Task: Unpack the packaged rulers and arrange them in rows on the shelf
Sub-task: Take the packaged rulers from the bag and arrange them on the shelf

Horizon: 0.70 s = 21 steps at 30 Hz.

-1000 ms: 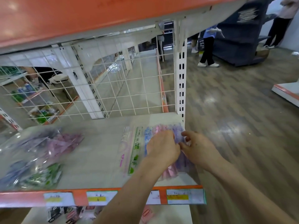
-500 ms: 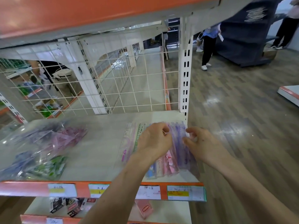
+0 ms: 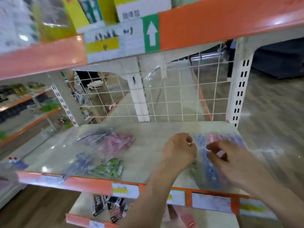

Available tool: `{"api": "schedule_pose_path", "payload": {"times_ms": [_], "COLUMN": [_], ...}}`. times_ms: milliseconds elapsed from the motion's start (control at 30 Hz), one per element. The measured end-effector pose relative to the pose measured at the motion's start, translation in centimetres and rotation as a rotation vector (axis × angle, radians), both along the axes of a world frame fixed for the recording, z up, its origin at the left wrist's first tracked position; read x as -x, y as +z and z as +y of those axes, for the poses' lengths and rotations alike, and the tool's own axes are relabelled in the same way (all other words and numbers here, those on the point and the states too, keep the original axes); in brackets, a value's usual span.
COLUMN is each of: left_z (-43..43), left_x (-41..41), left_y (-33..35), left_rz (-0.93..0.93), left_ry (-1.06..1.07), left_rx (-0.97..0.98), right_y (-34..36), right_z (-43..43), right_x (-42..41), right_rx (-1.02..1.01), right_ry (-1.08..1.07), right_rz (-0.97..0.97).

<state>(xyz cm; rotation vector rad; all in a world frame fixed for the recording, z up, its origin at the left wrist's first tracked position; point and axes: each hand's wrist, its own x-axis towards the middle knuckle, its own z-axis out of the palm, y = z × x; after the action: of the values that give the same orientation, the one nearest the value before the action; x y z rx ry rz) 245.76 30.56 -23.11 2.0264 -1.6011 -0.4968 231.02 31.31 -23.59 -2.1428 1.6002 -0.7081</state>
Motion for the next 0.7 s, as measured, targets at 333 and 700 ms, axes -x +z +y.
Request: {"api": "schedule_pose_path", "payload": {"times_ms": [333, 700], "left_z": [3.9, 5.0], "left_x": [-12.6, -21.0], "left_y": [0.1, 0.2], "left_rz": [0.008, -0.01], "left_ry": [-0.024, -0.061], "left_rx": [0.044, 0.085], "right_y": [-1.1, -0.8], "right_z": [3.0, 4.7], "right_x": [-11.5, -18.4], "right_rx": [-0.039, -0.049], "right_ry": [-0.002, -0.062], "right_rz": [-0.072, 0.038]}}
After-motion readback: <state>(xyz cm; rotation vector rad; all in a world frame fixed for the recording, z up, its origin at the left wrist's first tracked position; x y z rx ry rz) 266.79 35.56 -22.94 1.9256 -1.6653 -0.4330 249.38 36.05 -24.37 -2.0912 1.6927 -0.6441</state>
